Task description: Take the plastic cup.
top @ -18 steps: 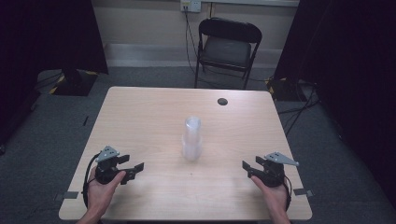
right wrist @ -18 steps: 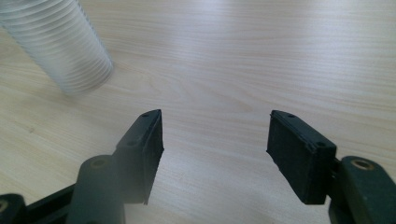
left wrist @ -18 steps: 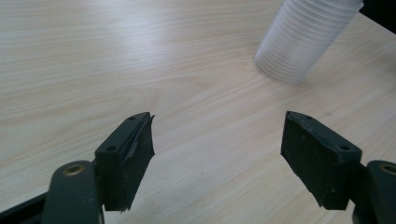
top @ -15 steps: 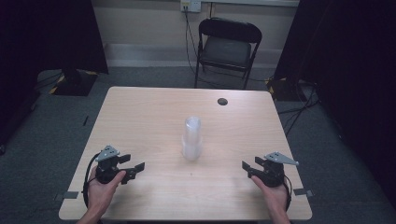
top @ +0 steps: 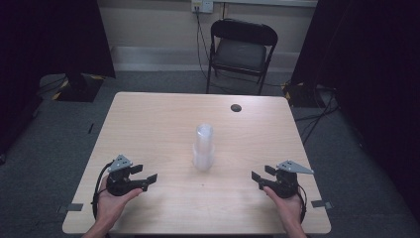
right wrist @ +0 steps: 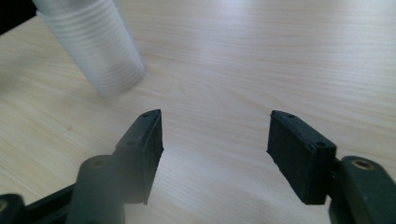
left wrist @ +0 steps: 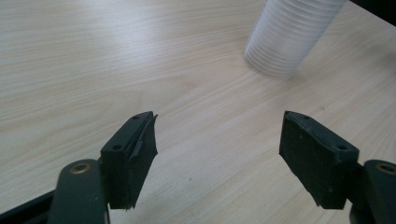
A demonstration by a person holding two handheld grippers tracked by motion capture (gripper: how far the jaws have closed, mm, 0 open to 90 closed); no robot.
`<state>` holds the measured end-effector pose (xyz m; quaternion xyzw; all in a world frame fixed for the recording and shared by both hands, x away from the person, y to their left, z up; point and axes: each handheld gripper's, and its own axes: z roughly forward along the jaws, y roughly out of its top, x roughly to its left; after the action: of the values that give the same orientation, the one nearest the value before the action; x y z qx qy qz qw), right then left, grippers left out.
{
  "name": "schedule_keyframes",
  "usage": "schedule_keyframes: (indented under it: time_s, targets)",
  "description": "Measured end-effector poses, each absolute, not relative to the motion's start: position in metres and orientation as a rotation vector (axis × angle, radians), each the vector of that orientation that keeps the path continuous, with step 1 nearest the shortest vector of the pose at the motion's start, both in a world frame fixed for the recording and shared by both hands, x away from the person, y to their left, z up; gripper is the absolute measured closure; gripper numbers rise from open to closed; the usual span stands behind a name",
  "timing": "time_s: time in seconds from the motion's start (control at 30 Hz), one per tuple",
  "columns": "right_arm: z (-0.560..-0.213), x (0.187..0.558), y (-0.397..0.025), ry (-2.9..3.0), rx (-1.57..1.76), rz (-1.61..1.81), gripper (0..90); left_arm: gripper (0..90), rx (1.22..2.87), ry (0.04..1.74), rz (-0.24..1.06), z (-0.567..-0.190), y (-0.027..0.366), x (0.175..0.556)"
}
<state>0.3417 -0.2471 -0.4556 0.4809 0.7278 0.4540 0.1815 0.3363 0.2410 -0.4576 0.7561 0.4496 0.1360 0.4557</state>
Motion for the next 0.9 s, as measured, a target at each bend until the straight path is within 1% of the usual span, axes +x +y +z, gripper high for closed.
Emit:
schedule_keyframes:
  time_s: [0.13,0.37,0.57,0.73,0.9]
  targets:
    - [-0.447,0.341,-0.239,2.067,1.316,1.32,34.9,27.4,1.894,1.084,0.372,-0.457,0.243,0.332]
    - [-0.437,0.345,-0.225,2.107,1.245,1.335,32.4,28.5,1.887,1.069,0.336,-0.457,0.245,0.332]
    - [-0.429,0.352,-0.213,2.127,1.189,1.361,30.7,29.1,1.902,1.052,0.335,-0.457,0.241,0.332]
    - [-0.417,0.36,-0.197,2.14,1.13,1.378,26.8,29.5,1.912,1.04,0.328,-0.457,0.24,0.331]
    - [-0.407,0.368,-0.181,2.149,1.068,1.404,25.8,29.7,1.91,1.026,0.331,-0.457,0.239,0.33]
